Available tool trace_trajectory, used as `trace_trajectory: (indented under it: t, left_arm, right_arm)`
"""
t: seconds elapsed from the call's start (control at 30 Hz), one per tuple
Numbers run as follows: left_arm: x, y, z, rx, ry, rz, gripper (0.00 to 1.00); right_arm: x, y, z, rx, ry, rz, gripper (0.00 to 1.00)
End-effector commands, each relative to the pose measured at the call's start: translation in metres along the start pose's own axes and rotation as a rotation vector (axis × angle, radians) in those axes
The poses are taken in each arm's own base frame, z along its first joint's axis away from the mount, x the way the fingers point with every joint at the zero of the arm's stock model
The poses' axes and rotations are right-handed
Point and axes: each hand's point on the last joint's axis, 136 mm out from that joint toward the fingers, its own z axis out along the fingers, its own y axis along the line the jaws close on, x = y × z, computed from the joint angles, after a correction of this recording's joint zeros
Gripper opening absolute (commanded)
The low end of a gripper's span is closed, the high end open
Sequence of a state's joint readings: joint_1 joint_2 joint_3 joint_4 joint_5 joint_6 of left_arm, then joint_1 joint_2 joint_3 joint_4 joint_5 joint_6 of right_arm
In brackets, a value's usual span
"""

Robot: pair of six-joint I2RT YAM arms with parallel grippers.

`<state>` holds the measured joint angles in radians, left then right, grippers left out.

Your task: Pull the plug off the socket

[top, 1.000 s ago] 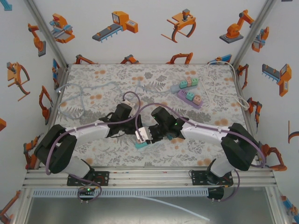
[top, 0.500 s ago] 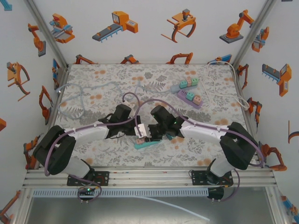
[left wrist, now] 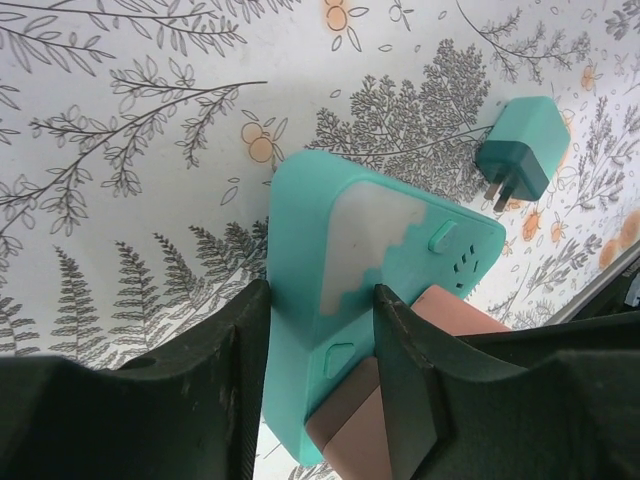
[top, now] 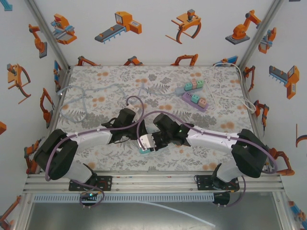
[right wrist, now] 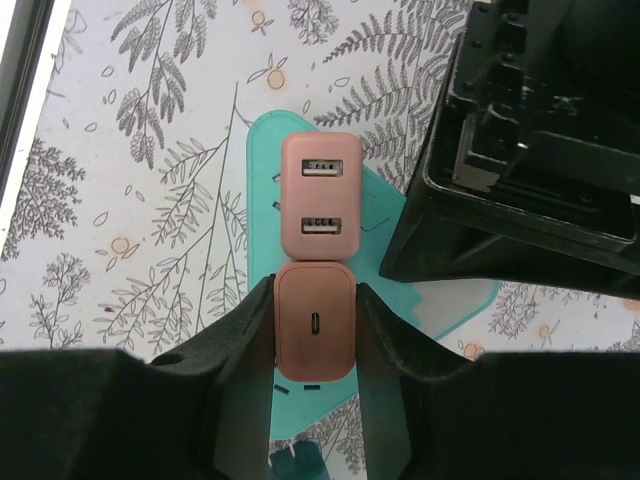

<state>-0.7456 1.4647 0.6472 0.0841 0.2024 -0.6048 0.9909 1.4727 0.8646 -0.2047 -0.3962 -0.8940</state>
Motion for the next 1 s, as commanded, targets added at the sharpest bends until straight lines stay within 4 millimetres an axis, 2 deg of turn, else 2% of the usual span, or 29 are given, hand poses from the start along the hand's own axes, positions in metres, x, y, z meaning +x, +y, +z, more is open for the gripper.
trace_trajectory:
  t: [0.0,0.13,0.33,0.6,0.8,0.97]
  left_arm:
    - [0.072,0.088,-0.001,-0.344,0.207,0.022,0.43]
    - [0.074,0.093,-0.003,-0.365,0.208,0.028,0.43]
    - [0.080,0.099,-0.005,-0.424,0.238,0.078,0.43]
    - [0.087,0.113,-0.007,-0.519,0.282,0.121,0.43]
    - [0.079,0.106,-0.010,-0.498,0.257,0.129,0.43]
    - [0.064,0.089,-0.011,-0.433,0.213,0.122,0.43]
  right_arm:
    - [-0.039,-0.006,-0.017,0.047,-0.131,-0.055,0.23]
    - [-0.051,-0.018,-0.022,0.068,-0.170,0.005,0.23]
    - [-0.045,-0.016,-0.020,0.010,-0.104,0.038,0.22]
    - [-0.066,-0.020,-0.035,0.014,-0.170,0.032,0.22]
    - [-0.063,-0.016,-0.037,0.005,-0.160,0.048,0.22]
    - [-0.067,-0.024,-0.048,0.055,-0.159,0.081,0.22]
